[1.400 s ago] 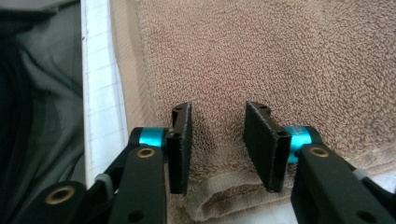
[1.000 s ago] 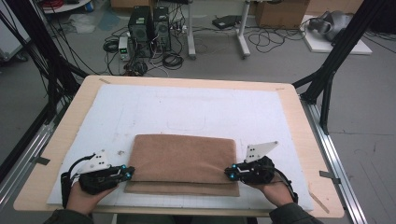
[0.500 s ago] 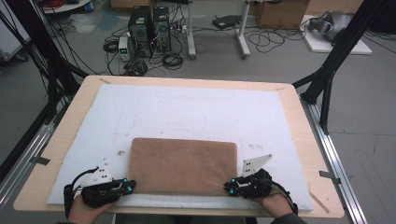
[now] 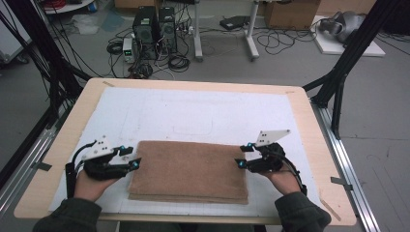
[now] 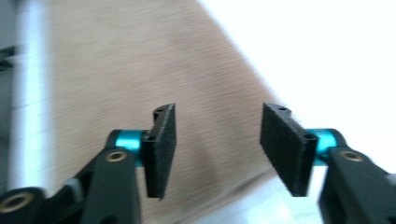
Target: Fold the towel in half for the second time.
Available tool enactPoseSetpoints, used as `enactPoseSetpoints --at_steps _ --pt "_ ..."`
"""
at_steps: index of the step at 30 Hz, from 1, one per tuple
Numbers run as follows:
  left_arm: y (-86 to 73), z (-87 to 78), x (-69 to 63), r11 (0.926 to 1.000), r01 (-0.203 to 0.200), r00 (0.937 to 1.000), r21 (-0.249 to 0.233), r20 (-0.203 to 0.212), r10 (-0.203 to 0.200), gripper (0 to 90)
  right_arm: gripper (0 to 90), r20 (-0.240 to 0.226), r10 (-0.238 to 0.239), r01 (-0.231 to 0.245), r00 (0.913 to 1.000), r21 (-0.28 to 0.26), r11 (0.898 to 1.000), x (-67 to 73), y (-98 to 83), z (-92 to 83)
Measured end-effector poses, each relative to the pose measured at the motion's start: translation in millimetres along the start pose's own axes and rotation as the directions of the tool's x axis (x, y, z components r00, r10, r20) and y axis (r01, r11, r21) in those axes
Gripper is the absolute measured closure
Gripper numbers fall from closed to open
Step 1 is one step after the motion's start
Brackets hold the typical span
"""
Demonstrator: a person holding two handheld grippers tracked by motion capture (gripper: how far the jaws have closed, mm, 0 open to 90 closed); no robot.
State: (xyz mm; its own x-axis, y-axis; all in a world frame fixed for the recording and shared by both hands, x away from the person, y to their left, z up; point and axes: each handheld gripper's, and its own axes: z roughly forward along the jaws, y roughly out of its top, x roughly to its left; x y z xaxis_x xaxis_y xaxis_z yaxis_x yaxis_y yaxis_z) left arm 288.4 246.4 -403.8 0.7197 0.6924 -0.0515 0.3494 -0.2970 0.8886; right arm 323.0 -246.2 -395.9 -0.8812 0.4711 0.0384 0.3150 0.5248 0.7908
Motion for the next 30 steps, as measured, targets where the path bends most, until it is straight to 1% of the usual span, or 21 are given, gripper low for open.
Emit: enactPoseSetpoints --at_steps 1,2,4,5,6,7,9,10,12,13,14,15,17,19,21,22,25,26,27,29,30 --pt "2.0 6.2 6.6 0.9999 0.013 0.9997 0.001 -0.019 -0.013 44.9 42.0 0.002 0.022 -0.022 0.9998 -0.012 1.0 -7.1 1.3 2.0" --pt "5.3 15.1 15.6 0.999 0.043 0.9989 0.014 -0.02 -0.042 44.0 41.2 0.004 0.045 -0.045 0.999 -0.018 0.999 -14.0 1.8 4.8" --pt "8.7 27.9 25.9 0.998 0.058 0.9974 0.026 -0.045 -0.056 42.2 39.9 0.006 0.086 -0.086 0.9962 -0.009 0.996 -28.7 1.6 12.5" --pt "9.9 35.0 31.2 0.9959 0.086 0.9955 0.028 -0.043 -0.084 41.6 38.4 0.004 0.109 -0.109 0.9941 -0.004 0.994 -33.0 1.1 15.8" --pt "10.0 43.1 36.5 0.9947 0.095 0.9943 0.039 -0.052 -0.093 40.2 38.7 0.0 0.126 -0.126 0.9921 0.001 0.992 -37.6 0.3 19.8" --pt "8.9 49.3 39.7 0.9924 0.112 0.9913 0.05 -0.076 -0.108 39.3 38.6 -0.003 0.136 -0.136 0.9908 0.012 0.991 -41.9 -1.5 25.3" --pt "6.4 59.1 45.6 0.9845 0.151 0.9862 0.089 -0.082 -0.144 33.1 36.8 -0.019 0.168 -0.167 0.9857 0.027 0.986 -48.3 -5.4 33.2" --pt "4.0 62.9 46.8 0.9818 0.158 0.9855 0.105 -0.078 -0.15 33.9 36.2 -0.016 0.178 -0.177 0.9839 0.044 0.983 -50.6 -7.8 37.4" --pt "-0.4 69.4 47.2 0.9718 0.165 0.9861 0.168 -0.043 -0.16 39.6 36.9 -0.051 0.208 -0.204 0.9768 0.078 0.976 -53.5 -11.9 45.0" --pt "-2.5 71.3 46.0 0.9663 0.165 0.9863 0.198 -0.028 -0.162 42.1 38.2 -0.055 0.206 -0.201 0.977 0.085 0.976 -52.9 -12.4 46.7" --pt "-4.3 72.6 44.7 0.9635 0.16 0.9869 0.215 -0.012 -0.161 47.0 40.8 -0.068 0.208 -0.201 0.9757 0.093 0.975 -51.8 -12.6 48.0" --pt "-4.6 72.5 42.8 0.9643 0.159 0.9868 0.211 -0.007 -0.162 50.2 44.1 -0.083 0.206 -0.197 0.9751 0.099 0.975 -51.6 -13.2 49.5" --pt "-3.7 72.1 39.9 0.9664 0.133 0.9909 0.22 -0.012 -0.134 55.7 49.7 -0.102 0.207 -0.195 0.973 0.116 0.974 -48.7 -13.7 51.4" --pt "-3.5 71.4 38.4 0.9683 0.117 0.9929 0.221 -0.004 -0.119 60.7 57.5 -0.115 0.202 -0.19 0.9726 0.105 0.976 -46.9 -15.9 51.5" --pt "-3.9 70.4 38.2 0.9695 0.115 0.9926 0.216 0.013 -0.121 66.9 69.6 -0.139 0.198 -0.185 0.9702 0.099 0.978 -45.4 -18.1 49.0" --pt "-3.6 69.7 37.8 0.9698 0.105 0.9934 0.22 0.021 -0.112 71.1 72.5 -0.146 0.189 -0.176 0.9711 0.1 0.979 -43.7 -17.9 48.0" --pt "-0.2 66.9 32.3 0.9738 0.072 0.9972 0.216 0.004 -0.074 78.9 77.2 -0.127 0.117 -0.104 0.985 0.106 0.989 -36.2 -11.3 43.4" --pt "1.6 65.2 30.3 0.9762 0.059 0.9982 0.209 -0.008 -0.059 79.9 77.6 -0.116 0.11 -0.098 0.9871 0.102 0.99 -35.5 -9.8 41.1" --pt "3.7 63.1 28.9 0.9803 0.057 0.9983 0.189 -0.02 -0.054 80.5 78.0 -0.111 0.111 -0.101 0.9877 0.092 0.991 -35.5 -8.1 37.7" --pt "10.4 58.6 28.0 0.9886 0.071 0.997 0.133 -0.04 -0.066 81.1 78.4 -0.087 0.101 -0.094 0.9911 0.078 0.992 -37.8 -3.7 31.2" --pt "13.2 58.2 27.5 0.9905 0.072 0.9967 0.117 -0.046 -0.067 81.3 78.5 -0.071 0.094 -0.089 0.993 0.078 0.993 -39.8 0.0 28.1"
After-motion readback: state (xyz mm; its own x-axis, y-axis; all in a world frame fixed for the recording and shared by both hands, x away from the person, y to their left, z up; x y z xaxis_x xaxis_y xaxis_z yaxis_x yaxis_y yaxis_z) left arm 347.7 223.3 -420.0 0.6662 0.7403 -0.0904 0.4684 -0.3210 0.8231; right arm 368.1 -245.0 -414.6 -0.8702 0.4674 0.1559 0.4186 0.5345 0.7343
